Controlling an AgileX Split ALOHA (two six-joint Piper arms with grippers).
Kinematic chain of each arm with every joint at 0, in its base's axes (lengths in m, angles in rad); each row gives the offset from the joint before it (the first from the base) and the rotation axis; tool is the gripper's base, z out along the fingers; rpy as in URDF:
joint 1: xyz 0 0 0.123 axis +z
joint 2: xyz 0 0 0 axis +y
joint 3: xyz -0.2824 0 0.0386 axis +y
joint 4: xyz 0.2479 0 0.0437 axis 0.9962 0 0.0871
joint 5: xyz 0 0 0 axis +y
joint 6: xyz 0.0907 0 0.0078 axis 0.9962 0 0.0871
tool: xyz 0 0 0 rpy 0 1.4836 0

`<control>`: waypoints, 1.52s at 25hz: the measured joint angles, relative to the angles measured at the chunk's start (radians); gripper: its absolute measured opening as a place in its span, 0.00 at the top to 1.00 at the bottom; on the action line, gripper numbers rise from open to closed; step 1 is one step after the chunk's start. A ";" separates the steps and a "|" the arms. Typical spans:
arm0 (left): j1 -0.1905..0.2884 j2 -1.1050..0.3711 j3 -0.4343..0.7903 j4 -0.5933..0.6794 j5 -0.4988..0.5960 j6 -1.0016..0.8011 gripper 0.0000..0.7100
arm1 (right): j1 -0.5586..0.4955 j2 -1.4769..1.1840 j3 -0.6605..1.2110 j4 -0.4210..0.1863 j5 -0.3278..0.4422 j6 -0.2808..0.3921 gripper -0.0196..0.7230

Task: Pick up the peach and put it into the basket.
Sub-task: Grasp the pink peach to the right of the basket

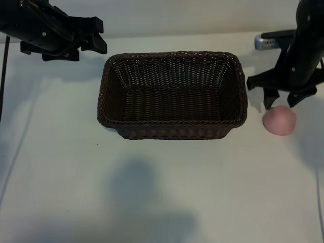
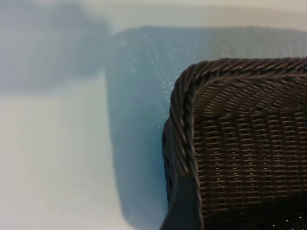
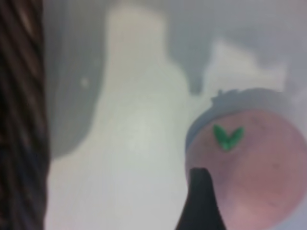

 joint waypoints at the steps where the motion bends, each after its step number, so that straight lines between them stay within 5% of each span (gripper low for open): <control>1: 0.000 0.000 0.000 0.000 0.000 0.000 0.16 | 0.000 0.000 0.010 0.009 -0.018 0.000 0.29; 11: 0.000 0.000 0.000 0.000 0.001 0.000 0.16 | 0.000 0.000 0.029 0.022 -0.059 0.000 0.29; 20: 0.000 0.000 0.000 0.000 0.003 -0.004 0.16 | 0.000 0.000 0.029 -0.096 -0.050 0.046 0.29; 29: 0.000 0.000 0.000 0.000 0.004 -0.004 0.16 | 0.000 0.000 0.098 -0.108 -0.068 0.050 0.31; 33: 0.000 0.000 0.000 0.000 0.009 -0.004 0.17 | 0.000 0.000 0.107 -0.098 -0.087 0.046 0.48; 38: 0.000 0.000 0.000 0.000 0.015 -0.003 0.17 | 0.000 -0.002 0.108 -0.084 -0.090 0.035 0.86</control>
